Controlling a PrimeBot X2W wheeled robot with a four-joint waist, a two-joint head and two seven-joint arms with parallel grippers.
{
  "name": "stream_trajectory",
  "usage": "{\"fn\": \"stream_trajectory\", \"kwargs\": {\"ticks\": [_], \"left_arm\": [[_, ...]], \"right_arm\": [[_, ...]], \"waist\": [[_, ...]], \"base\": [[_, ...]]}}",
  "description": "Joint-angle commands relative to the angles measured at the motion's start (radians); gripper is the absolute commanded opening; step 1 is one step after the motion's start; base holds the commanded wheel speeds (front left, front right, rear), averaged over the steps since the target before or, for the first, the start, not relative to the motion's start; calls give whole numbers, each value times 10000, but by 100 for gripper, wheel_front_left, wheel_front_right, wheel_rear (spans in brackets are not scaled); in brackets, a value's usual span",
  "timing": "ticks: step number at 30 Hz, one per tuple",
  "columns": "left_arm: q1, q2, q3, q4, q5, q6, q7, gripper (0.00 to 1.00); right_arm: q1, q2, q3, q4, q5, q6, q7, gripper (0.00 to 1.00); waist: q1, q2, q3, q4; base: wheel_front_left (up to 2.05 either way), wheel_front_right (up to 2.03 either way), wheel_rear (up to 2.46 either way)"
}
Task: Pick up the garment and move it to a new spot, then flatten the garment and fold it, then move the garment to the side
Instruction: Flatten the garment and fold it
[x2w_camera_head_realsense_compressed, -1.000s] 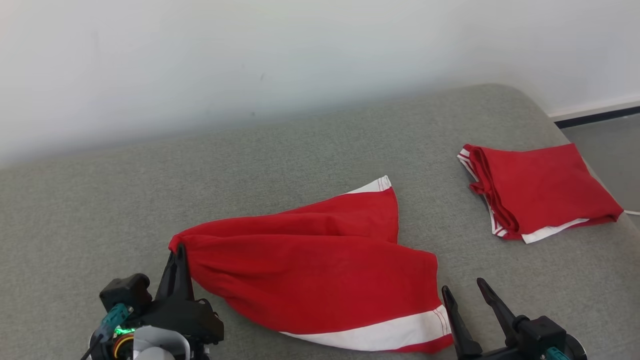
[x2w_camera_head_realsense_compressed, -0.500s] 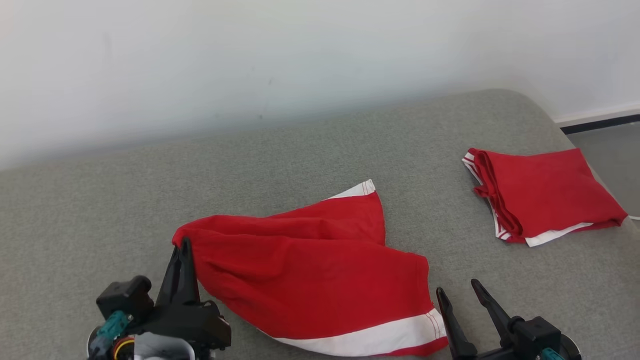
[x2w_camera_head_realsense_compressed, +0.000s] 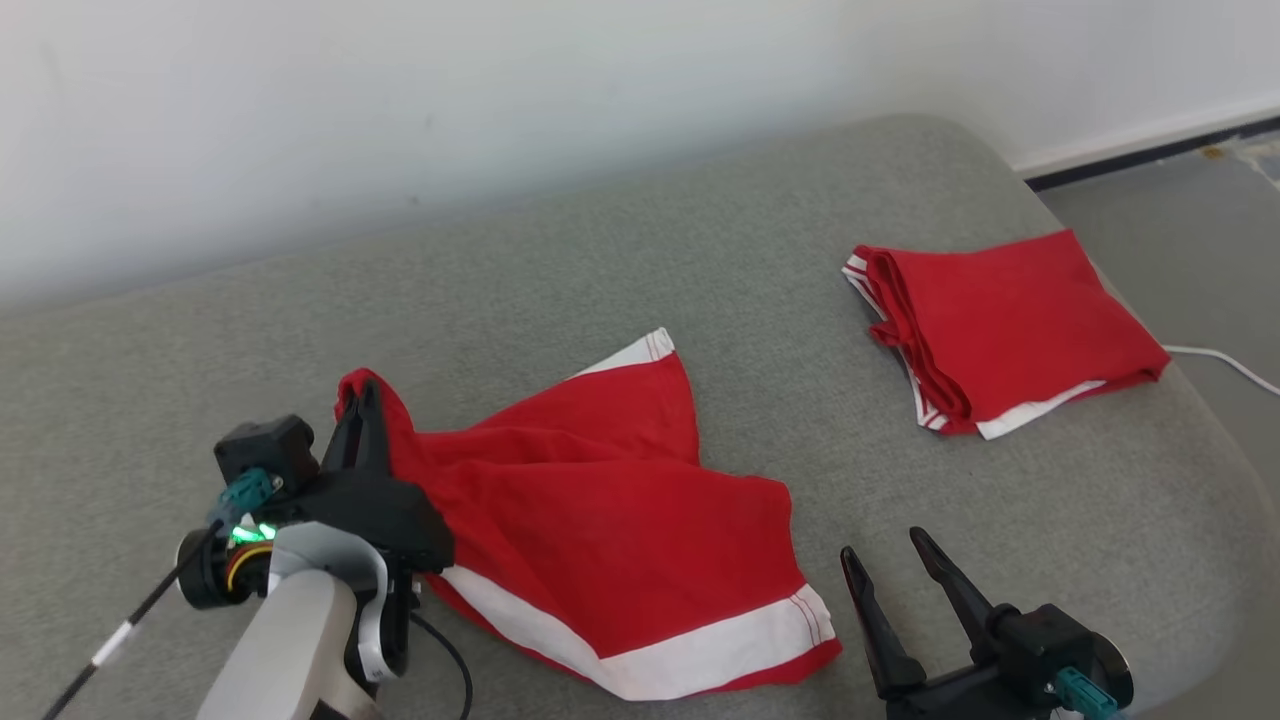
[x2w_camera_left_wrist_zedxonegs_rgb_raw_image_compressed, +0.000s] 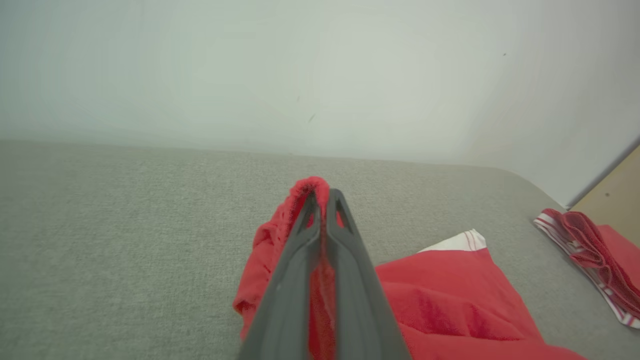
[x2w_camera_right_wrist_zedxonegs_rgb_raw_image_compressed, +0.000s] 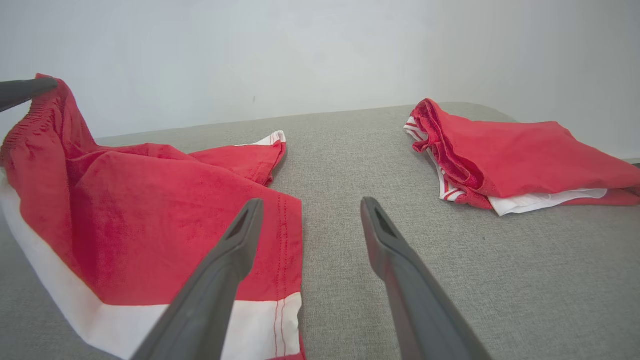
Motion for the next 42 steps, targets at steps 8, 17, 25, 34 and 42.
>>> {"fn": "stream_trajectory", "kwargs": {"ticks": [8, 17, 25, 34, 42], "left_arm": [[-1058, 37, -193, 1605, 204, -365, -359, 0], [-1356, -197, -478, 2572, 272, -909, -755, 100], [-1045, -380, -743, 2338, 206, -1398, -884, 100], [-231, -114, -1230, 1353, 322, -1618, -340, 100], [789, 430, -1911, 427, 369, -1838, 1322, 100]], "right_arm": [[-342, 83, 118, -14, 49, -27, -51, 100], [-209, 88, -39, 22, -4, -27, -55, 100], [-3, 17, -67, 75, 26, -27, -57, 100], [280, 61, -122, 167, 85, -27, -58, 100], [473, 99, -238, 143, 121, -27, -58, 100]], "waist": [[0, -1, 793, -731], [0, -1, 625, -277], [0, -1, 5, 519], [0, -1, -646, 1021], [0, -1, -837, 1019]], "base": [[0, 0, 0], [0, 0, 0], [0, 0, 0], [0, 0, 0], [0, 0, 0]]}}
